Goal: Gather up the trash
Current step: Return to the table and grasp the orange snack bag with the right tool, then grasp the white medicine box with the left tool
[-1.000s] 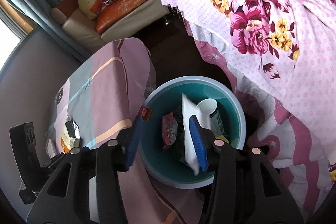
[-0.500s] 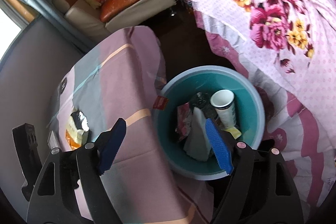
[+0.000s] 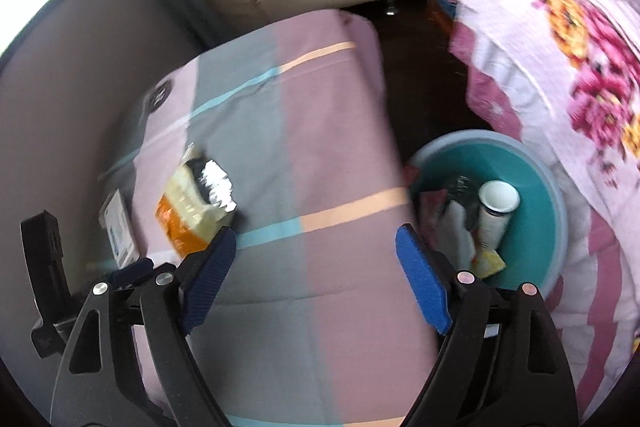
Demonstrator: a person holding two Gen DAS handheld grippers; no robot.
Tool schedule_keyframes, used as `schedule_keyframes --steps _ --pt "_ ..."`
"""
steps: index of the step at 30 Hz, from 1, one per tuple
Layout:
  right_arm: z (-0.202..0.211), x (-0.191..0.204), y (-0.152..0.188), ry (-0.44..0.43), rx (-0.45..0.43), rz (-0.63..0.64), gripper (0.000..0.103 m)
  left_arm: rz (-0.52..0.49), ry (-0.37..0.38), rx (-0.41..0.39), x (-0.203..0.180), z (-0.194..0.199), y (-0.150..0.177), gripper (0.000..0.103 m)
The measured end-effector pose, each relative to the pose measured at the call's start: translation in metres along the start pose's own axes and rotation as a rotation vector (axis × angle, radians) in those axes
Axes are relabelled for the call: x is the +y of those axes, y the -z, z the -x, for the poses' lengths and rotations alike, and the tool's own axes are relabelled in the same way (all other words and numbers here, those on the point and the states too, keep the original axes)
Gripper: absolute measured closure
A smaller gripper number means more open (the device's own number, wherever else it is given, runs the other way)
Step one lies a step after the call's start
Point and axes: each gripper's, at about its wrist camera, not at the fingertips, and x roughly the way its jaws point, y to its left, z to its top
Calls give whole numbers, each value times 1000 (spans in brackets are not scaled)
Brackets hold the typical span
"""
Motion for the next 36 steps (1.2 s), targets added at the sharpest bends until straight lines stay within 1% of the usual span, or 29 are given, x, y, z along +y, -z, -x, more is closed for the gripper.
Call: schedule_keyframes --steps 2,3,5,8,9,12,14,17,21,25,29,31,32,35,36 --pt "-11 27 -3 -7 31 73 24 30 -14 -17 17 7 0 11" --pt "-14 34 -2 -9 39 91 23 49 -18 -29 28 13 0 11" --pt "-26 58 -4 -12 75 173 20 80 -29 -50 46 22 0 11" --pt "-47 93 -5 -10 122 308 20 125 -53 -82 74 36 1 11" --pt "-57 107 -5 -4 150 361 20 143 -60 -92 84 40 1 11" --pt "-75 131 -3 -7 192 437 20 193 -81 -112 108 48 1 11" --pt "-91 146 -2 11 220 498 20 228 -89 -116 124 51 0 11" --pt "-107 159 0 29 247 538 20 286 -92 -117 146 54 0 11" --pt "-121 165 1 48 266 570 20 314 -95 -118 162 56 -2 11" --pt "-131 168 4 40 287 586 20 317 -94 -107 165 52 -4 11" --pt "-141 171 10 42 305 604 20 309 -93 -97 160 47 -9 11" --pt "-139 169 13 42 279 613 20 302 -92 -92 154 45 -14 11" --pt "-138 168 14 38 264 612 23 299 -95 -90 152 42 -16 11" --pt "-130 161 14 -17 251 568 45 296 -105 -85 143 37 -22 11" --pt "-128 159 14 -27 250 556 48 295 -111 -83 140 35 -24 11"
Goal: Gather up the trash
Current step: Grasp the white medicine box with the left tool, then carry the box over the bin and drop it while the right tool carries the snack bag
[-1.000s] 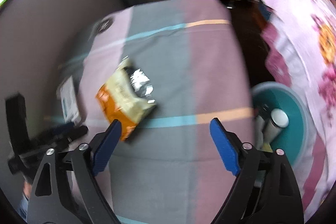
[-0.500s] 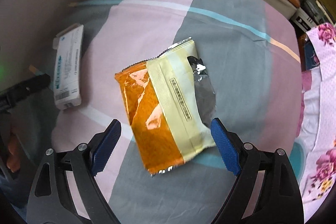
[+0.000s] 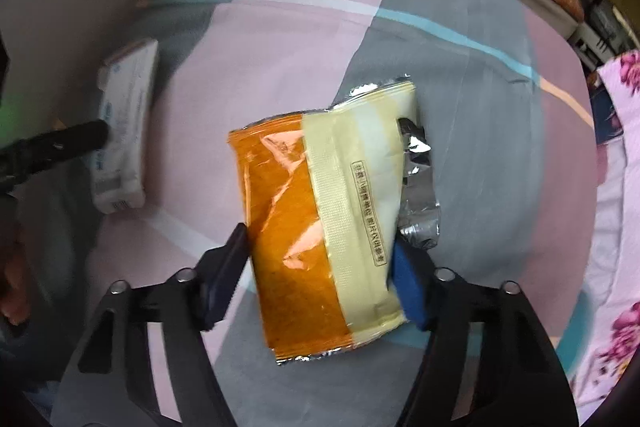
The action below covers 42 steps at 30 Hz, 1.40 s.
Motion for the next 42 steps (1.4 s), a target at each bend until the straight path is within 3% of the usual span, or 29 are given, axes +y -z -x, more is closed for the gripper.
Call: schedule_keyframes --steps 3,13,15,20,25,42 --pt "10 -6 6 -22 -33 -44 53 2 -34 2 -9 -6 -4 11" --pt "45 -42 17 -91 -130 -186 53 -62 -210 -60 -32 -21 -8 11" --pt "50 -51 21 -101 -148 -212 53 -88 -241 -78 -35 -20 -4 17" --pt "58 -67 23 -114 -175 -253 53 -62 -222 -102 -25 -8 1 31" --pt "69 -79 36 -128 -207 -302 53 -54 -207 -116 -28 5 9 32" --pt "119 -119 94 -150 -340 -455 53 -333 -49 -77 -143 17 66 36"
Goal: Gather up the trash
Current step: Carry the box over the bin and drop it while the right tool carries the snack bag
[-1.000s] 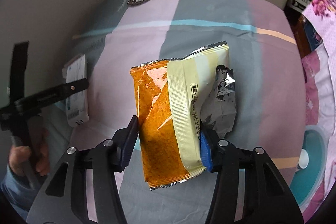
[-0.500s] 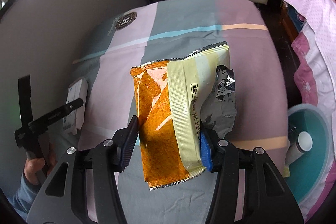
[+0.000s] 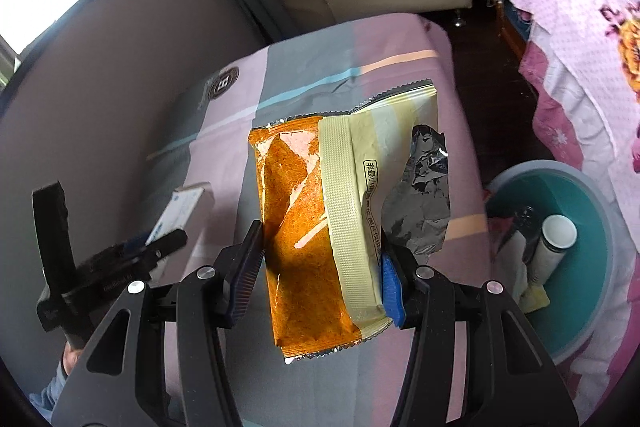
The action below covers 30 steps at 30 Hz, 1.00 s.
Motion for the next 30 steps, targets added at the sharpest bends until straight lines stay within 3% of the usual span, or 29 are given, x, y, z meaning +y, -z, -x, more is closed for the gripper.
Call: schedule_keyframes --steps 10,20,30 --pt "41 -34 8 -9 -101 -74 53 -164 68 7 -78 8 0 36" --pt "100 -110 25 84 -214 -209 53 -374 192 44 -201 -15 12 36" --pt "130 -178 39 120 -247 -308 53 -491 225 96 -275 -42 26 36"
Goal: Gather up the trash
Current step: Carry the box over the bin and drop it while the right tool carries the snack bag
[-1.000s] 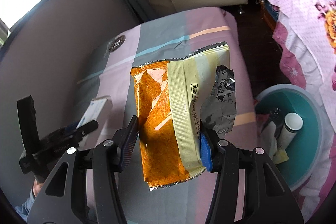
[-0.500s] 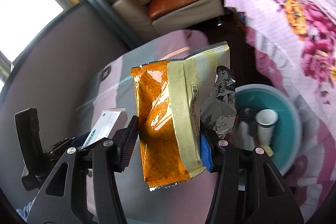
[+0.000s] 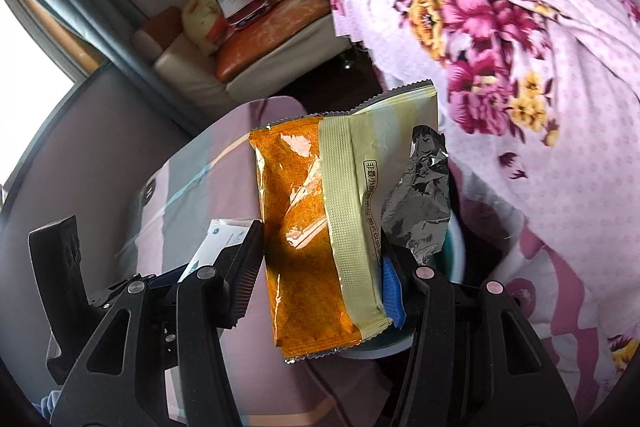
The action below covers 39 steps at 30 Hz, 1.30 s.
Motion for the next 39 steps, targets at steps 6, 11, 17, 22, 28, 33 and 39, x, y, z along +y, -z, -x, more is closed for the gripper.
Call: schedule_keyframes --steps 6,11,17,22,28,33,39 --pt "-2 -21 -3 9 8 -19 53 -30 16 25 -18 -17 -6 36" --pt "-4 -29 -6 27 8 -29 53 -37 34 43 -24 -28 -9 35" --pt "-6 -32 -5 44 10 -41 53 -37 62 47 -29 -36 -12 31" --pt "-10 -32 -5 53 23 -43 53 -16 59 46 -26 -36 -13 16" --pt "-17 -27 -6 55 35 -35 53 7 15 50 -13 -33 -10 11" --pt "-25 -19 -4 50 57 -24 53 35 1 63 2 -33 -5 11" --pt "-37 -6 -2 49 89 4 52 72 -17 71 20 -31 3 11"
